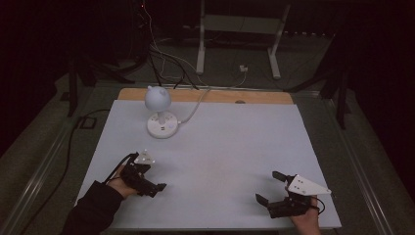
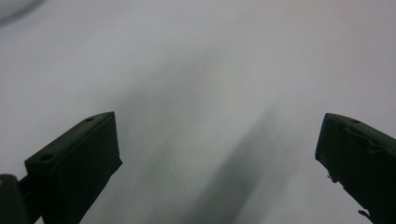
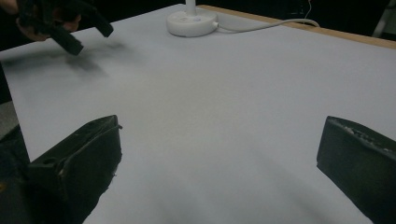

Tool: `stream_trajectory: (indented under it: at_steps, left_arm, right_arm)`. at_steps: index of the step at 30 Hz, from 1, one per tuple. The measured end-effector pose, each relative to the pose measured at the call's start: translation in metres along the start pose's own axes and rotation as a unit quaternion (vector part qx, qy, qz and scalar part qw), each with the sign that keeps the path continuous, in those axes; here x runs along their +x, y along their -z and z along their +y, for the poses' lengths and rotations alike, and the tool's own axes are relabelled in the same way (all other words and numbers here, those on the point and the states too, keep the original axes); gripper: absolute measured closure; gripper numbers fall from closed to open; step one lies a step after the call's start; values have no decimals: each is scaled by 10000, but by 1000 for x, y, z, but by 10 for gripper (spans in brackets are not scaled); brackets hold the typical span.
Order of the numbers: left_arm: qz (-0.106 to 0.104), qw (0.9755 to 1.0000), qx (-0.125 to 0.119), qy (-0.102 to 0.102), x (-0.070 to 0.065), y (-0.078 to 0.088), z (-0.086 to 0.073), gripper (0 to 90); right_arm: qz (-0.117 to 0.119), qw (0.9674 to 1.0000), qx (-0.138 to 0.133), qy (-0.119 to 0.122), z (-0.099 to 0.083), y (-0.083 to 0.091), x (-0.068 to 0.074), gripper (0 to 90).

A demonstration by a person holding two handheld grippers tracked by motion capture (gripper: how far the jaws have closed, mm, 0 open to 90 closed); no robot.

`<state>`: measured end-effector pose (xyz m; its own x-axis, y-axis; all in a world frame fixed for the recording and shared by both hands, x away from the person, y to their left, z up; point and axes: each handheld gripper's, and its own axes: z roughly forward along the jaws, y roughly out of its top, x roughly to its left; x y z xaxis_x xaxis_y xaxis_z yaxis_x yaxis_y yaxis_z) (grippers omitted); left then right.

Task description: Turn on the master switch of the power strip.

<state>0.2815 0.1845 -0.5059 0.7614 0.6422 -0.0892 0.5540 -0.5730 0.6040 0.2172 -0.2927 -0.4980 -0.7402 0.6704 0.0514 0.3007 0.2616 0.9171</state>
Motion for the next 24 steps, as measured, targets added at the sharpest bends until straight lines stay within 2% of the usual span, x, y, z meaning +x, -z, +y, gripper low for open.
stream_trajectory:
  at_steps: [4,11,19,24]
  left_arm:
    - [-35,10000,-18,0,-5,3,-13,3]
    - [-79,9999,-56,-112,-13,8,-30,3]
    - [-163,9997,-175,-64,-17,17,-48,3]
    - [-142,9996,-261,2,-17,19,-57,3]
  right_arm:
    - [4,10000,-7,19,0,0,0,0]
    - [18,10000,-1,36,1,0,1,0]
    - [29,10000,6,24,0,0,1,0]
    - [41,10000,16,38,0,0,1,0]
